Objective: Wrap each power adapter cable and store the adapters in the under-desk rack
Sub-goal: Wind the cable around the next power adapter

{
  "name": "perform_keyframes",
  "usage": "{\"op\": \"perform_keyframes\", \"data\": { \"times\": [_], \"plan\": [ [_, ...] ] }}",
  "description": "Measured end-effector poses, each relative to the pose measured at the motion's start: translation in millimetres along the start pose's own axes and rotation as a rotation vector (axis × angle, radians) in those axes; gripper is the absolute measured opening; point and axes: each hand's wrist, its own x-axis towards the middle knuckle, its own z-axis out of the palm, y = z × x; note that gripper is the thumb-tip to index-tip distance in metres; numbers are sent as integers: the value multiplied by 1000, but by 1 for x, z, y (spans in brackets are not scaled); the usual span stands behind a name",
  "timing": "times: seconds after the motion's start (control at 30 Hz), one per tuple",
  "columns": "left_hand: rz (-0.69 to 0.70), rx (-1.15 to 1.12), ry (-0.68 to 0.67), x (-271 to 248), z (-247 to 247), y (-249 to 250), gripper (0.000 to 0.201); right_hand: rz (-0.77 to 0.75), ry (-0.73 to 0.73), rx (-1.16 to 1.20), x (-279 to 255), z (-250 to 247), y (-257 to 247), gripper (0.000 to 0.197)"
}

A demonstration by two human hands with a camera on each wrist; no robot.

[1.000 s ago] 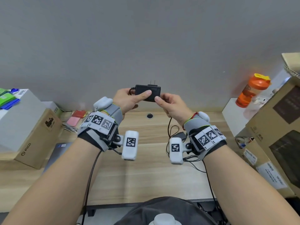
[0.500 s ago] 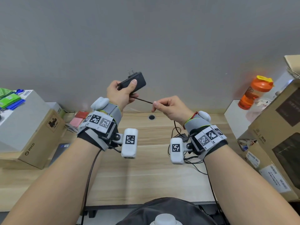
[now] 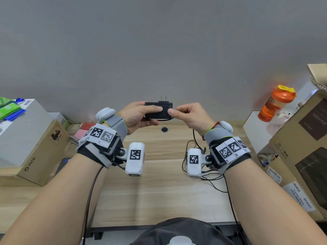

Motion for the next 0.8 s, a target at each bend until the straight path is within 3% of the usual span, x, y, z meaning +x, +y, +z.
{"op": "perform_keyframes", "data": {
  "times": [0.17,0.33,0.43,0.6,0.8],
  "plan": [
    [0,35,78,0,3,1,59,-3,-48,4,7,7,4,25],
    [71,-7,230,4,2,-1,48,-14,-71,-70,5,9,3,18],
    [112,111,290,7,1,-5,42,0,-101,-115,3,9,2,21],
    [97,306,235,5,0,-10,41,-36,-49,-118,8,-1,-7,15],
    [78,355,116,-1,13,-12,35,-114,-3,-94,18,-8,-16,18]
  ]
}}
